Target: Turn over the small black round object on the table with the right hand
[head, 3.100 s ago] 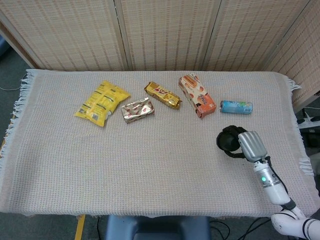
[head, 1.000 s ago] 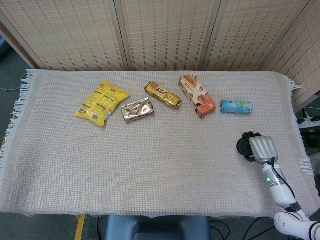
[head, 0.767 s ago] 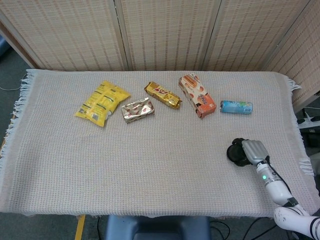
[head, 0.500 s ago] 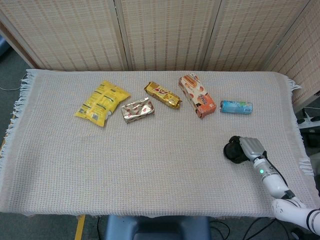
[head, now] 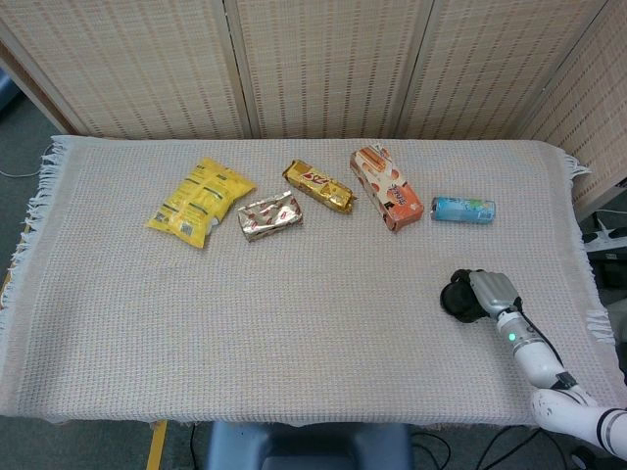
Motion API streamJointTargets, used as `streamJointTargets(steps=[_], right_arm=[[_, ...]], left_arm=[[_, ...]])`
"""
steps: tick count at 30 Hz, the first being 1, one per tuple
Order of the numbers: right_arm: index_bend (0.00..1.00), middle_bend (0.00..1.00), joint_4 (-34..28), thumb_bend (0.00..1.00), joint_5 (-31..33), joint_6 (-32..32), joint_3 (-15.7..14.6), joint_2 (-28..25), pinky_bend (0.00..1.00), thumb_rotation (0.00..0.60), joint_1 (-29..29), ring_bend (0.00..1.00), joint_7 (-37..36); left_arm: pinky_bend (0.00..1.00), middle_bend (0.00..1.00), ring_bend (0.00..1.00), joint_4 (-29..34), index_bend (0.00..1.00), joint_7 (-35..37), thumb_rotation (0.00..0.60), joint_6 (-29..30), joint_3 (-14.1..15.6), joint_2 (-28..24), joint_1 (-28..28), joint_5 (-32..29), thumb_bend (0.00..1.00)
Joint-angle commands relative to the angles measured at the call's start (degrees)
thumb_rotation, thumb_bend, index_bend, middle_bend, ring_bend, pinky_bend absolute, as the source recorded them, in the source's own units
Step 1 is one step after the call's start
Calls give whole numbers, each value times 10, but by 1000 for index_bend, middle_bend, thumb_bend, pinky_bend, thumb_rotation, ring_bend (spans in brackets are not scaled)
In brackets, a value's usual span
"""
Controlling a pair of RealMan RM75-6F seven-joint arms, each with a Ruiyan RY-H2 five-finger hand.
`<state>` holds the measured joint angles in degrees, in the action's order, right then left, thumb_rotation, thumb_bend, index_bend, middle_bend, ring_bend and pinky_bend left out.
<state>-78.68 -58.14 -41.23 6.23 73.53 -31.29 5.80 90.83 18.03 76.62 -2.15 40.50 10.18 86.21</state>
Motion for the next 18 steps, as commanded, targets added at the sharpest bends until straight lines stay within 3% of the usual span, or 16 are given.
streamJointTargets(steps=[1, 5, 8, 14, 18], right_arm=[[628, 196, 1, 266, -9, -5, -3, 0, 524, 600, 1, 116, -3], [607, 126, 4, 267, -20, -8, -6, -1, 340, 600, 3, 34, -8], [514, 55, 3, 262, -22, -3, -10, -5, 173, 600, 2, 0, -11], [271, 0, -1, 207, -21, 11, -17, -14, 23, 600, -2, 0, -10], [100, 0, -6, 186, -15, 23, -21, -23, 1, 600, -6, 0, -9]], left_arm=[[525, 150, 191, 0, 512, 0, 600, 0, 0, 0, 0, 0, 530], [525, 154, 190, 0, 523, 1, 600, 1, 0, 0, 0, 1, 529], [526, 155, 191, 0, 526, 1, 600, 1, 0, 0, 0, 1, 529], [525, 157, 191, 0, 526, 0, 600, 1, 0, 0, -1, 1, 529], [525, 157, 192, -1, 524, 2, 600, 1, 0, 0, -1, 1, 528]])
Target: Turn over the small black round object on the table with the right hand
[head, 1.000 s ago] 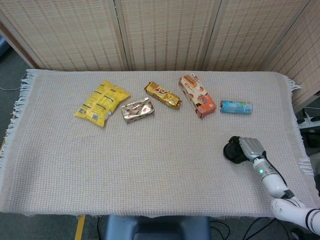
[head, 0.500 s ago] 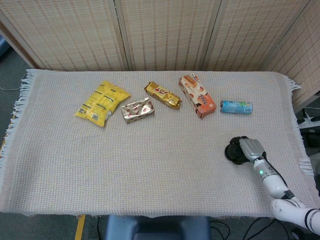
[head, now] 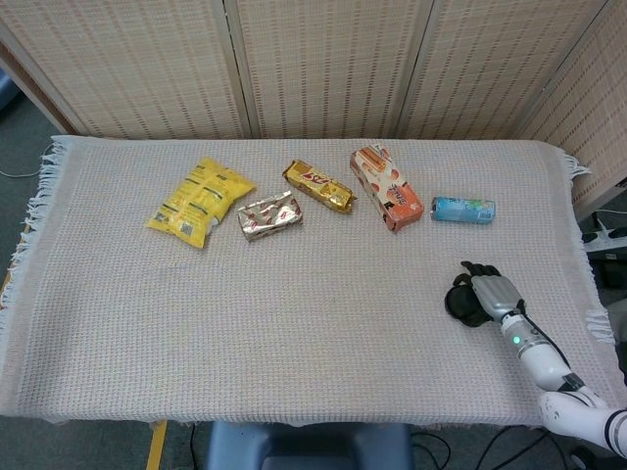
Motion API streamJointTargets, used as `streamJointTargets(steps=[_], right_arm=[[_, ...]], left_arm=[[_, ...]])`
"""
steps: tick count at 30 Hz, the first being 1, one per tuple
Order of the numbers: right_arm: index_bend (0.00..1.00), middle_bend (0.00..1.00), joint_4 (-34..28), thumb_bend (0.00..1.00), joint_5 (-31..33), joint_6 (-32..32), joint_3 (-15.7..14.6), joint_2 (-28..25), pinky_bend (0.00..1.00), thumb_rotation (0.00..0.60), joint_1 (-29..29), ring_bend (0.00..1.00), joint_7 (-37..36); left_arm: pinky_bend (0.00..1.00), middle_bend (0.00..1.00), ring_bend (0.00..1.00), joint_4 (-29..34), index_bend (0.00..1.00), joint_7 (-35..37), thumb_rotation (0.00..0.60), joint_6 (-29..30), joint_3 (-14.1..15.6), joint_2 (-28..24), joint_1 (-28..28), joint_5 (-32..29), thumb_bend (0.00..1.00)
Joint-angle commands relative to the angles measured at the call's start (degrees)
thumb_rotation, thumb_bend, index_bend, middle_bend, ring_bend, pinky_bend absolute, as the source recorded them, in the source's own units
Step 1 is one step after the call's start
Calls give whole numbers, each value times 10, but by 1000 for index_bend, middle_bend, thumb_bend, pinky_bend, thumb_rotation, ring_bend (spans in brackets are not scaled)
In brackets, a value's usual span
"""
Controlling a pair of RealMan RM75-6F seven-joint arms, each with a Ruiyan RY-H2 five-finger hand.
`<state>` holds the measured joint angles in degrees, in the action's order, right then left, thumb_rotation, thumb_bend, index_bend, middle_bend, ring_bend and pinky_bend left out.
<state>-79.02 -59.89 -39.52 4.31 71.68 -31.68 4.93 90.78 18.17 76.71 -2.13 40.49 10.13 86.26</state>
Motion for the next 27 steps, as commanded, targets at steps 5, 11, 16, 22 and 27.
streamJointTargets(steps=[5, 11, 16, 22, 27], right_arm=[[0, 0, -8, 147, 2, 11, -5, -12, 0, 600, -5, 0, 0], [0, 0, -13, 131, -16, -36, -3, -6, 0, 600, 9, 0, -3], [11, 0, -23, 131, -29, -67, -8, -4, 47, 600, 21, 0, 8], [218, 198, -24, 132, -5, -67, -8, 0, 201, 600, 19, 170, 32], [334, 289, -19, 131, 7, -79, -6, 10, 261, 600, 19, 287, 49]], left_arm=[[526, 158, 193, -1, 524, 2, 600, 0, 0, 0, 0, -1, 528], [526, 158, 193, 0, 524, 0, 600, -2, 0, 0, 1, -1, 528], [526, 158, 192, 0, 525, -2, 600, -4, 0, 0, 1, -3, 527], [526, 157, 193, 2, 525, -4, 600, -6, 0, -1, 2, -4, 528], [526, 157, 193, 2, 525, -3, 600, -7, 0, -1, 2, -5, 527]])
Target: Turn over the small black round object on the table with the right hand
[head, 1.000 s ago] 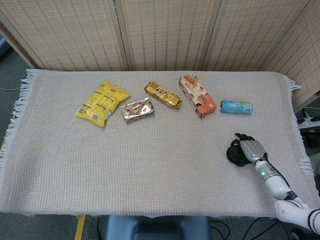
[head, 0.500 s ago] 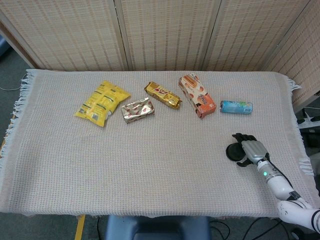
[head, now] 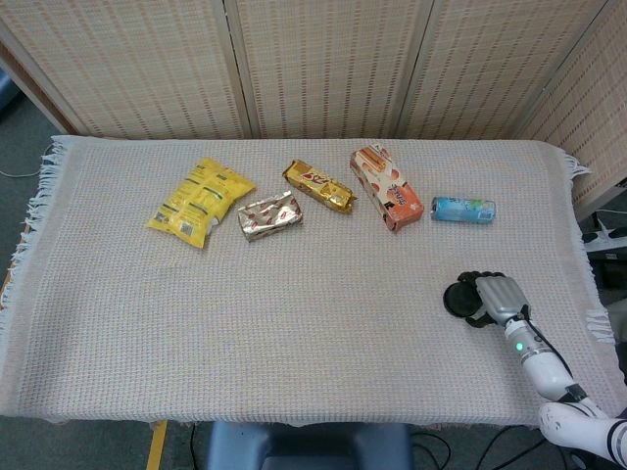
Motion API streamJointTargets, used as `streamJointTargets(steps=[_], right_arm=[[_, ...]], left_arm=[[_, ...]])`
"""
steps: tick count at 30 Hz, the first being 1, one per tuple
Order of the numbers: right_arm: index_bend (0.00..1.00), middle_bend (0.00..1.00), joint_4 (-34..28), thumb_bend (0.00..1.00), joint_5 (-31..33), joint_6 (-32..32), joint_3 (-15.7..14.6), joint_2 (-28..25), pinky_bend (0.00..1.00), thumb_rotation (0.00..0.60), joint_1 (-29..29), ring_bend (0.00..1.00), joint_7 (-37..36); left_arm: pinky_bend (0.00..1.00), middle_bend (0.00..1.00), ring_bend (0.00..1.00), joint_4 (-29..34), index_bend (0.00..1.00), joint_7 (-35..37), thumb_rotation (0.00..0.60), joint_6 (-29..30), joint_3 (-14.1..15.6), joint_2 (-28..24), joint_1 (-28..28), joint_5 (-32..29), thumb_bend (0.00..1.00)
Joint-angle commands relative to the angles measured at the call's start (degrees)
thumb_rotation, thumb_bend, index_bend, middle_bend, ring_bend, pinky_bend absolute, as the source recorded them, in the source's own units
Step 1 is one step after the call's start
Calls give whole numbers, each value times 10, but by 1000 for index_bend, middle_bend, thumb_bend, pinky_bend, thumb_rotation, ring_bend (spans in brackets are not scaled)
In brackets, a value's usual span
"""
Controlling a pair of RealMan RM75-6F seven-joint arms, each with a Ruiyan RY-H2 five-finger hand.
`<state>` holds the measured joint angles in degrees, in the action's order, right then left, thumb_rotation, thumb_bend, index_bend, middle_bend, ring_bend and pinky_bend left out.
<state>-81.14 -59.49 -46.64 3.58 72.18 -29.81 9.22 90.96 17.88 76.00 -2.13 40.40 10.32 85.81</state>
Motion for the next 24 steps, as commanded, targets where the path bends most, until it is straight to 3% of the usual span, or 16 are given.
streamJointTargets(steps=[1, 14, 24], right_arm=[[350, 297, 2, 131, 3, -11, 2, 7, 267, 600, 2, 296, 8], [394, 305, 3, 131, -13, -56, 9, 17, 281, 600, 16, 304, 12], [395, 305, -51, 132, -74, -116, 3, -18, 288, 600, 46, 305, -16]], left_arm=[[526, 157, 193, 0, 525, 1, 600, 0, 0, 0, 0, 0, 527], [526, 157, 193, 1, 528, -1, 600, 2, 0, 0, -1, 1, 528], [527, 158, 193, 0, 525, 3, 600, 2, 0, -1, -1, 1, 527]])
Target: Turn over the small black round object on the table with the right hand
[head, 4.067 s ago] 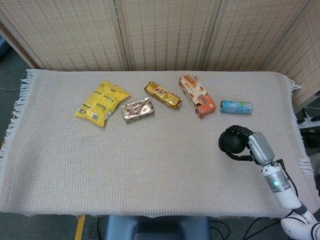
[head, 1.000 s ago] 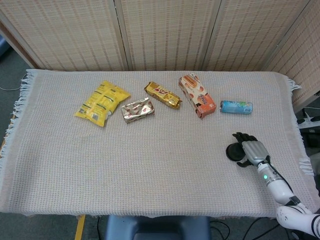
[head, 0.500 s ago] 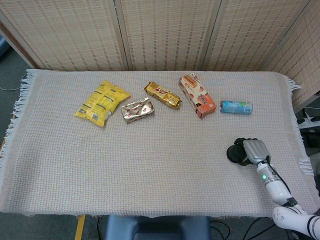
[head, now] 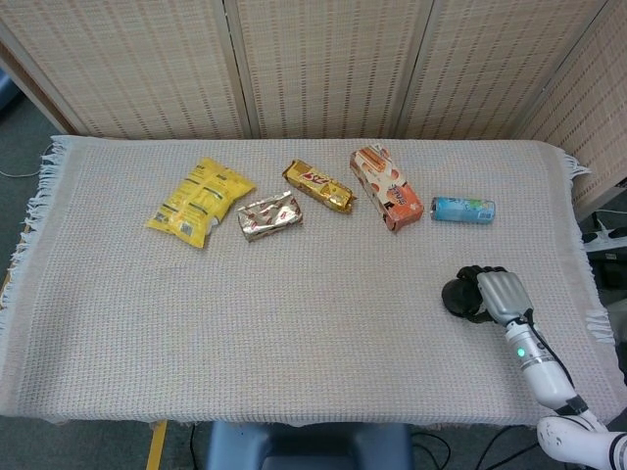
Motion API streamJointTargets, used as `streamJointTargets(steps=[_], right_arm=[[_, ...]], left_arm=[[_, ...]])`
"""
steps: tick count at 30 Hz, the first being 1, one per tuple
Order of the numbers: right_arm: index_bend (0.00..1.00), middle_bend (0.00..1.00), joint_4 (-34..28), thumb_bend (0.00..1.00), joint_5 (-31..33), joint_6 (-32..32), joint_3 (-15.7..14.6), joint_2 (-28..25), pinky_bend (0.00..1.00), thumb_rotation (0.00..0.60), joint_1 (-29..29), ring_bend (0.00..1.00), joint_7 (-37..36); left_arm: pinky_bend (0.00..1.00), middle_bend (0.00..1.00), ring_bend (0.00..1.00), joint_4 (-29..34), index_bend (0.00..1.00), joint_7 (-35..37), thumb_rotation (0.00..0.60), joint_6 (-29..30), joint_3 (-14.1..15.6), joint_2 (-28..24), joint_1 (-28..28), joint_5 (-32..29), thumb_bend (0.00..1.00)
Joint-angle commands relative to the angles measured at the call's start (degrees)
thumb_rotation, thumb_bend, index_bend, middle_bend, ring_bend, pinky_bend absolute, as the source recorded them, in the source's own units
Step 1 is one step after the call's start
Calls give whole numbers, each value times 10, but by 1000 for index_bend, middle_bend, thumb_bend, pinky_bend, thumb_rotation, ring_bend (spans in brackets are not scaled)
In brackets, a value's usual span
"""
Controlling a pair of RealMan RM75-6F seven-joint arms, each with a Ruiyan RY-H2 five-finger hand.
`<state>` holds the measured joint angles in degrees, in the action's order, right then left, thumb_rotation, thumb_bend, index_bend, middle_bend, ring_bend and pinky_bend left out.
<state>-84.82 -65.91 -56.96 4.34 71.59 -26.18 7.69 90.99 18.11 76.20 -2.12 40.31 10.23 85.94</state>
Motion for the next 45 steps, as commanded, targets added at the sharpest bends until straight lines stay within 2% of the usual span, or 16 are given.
streamJointTargets(steps=[1, 3, 6, 10, 18, 23, 26, 28, 34, 36, 38, 42, 45], right_arm=[[395, 305, -16, 132, -10, -14, -5, -14, 289, 600, 11, 305, 1], [395, 305, -26, 132, -7, -20, -9, -23, 293, 600, 17, 305, 12], [395, 305, -59, 131, 30, -49, -33, -54, 297, 600, 46, 305, 92], [393, 305, -84, 131, 59, -61, -41, -65, 297, 600, 58, 305, 135], [353, 303, -67, 131, 111, -18, -46, -61, 297, 600, 49, 278, 169], [223, 184, -49, 131, 149, 23, -47, -60, 279, 600, 35, 122, 181], [69, 77, -46, 128, 157, 39, -47, -63, 231, 600, 30, 25, 177], [8, 23, -49, 118, 156, 44, -49, -69, 200, 600, 29, 1, 173], [0, 0, -86, 99, 128, 42, -50, -102, 99, 600, 35, 0, 144], [0, 0, -109, 98, 97, 16, -45, -116, 85, 600, 49, 0, 113], [0, 0, -125, 98, 61, -38, -38, -119, 83, 600, 71, 0, 85], [1, 0, -86, 97, -48, -249, -25, -57, 82, 600, 140, 0, 88], [8, 0, -62, 97, -94, -320, -25, -26, 81, 600, 166, 0, 83]], left_arm=[[526, 157, 193, 0, 525, 0, 600, 0, 0, 0, 0, 0, 527], [526, 157, 193, 0, 525, 1, 600, 1, 0, 0, 0, 0, 528], [526, 157, 193, 1, 525, -1, 600, 2, 0, 0, -1, 1, 527], [526, 158, 193, 3, 524, -5, 600, 1, 1, 0, 0, 2, 528], [526, 157, 192, 4, 525, -5, 600, 0, 1, 0, -1, 0, 528], [526, 158, 193, 3, 525, -4, 600, -2, 1, 0, 0, 0, 528], [526, 158, 193, 3, 526, -4, 600, -2, 1, -1, 0, 0, 528], [526, 158, 193, 4, 524, -5, 600, -1, 1, 0, 0, 1, 528], [526, 158, 194, 4, 529, -7, 600, -3, 1, 0, 1, 1, 529], [526, 158, 194, 4, 529, -7, 600, -2, 1, 0, 0, 1, 529], [526, 158, 194, 4, 528, -6, 600, -2, 1, 0, 0, 1, 529], [526, 158, 193, 2, 528, -6, 600, -6, 0, 1, 2, -2, 528], [526, 158, 194, 2, 528, -9, 600, -9, 1, 1, 3, -3, 528]])
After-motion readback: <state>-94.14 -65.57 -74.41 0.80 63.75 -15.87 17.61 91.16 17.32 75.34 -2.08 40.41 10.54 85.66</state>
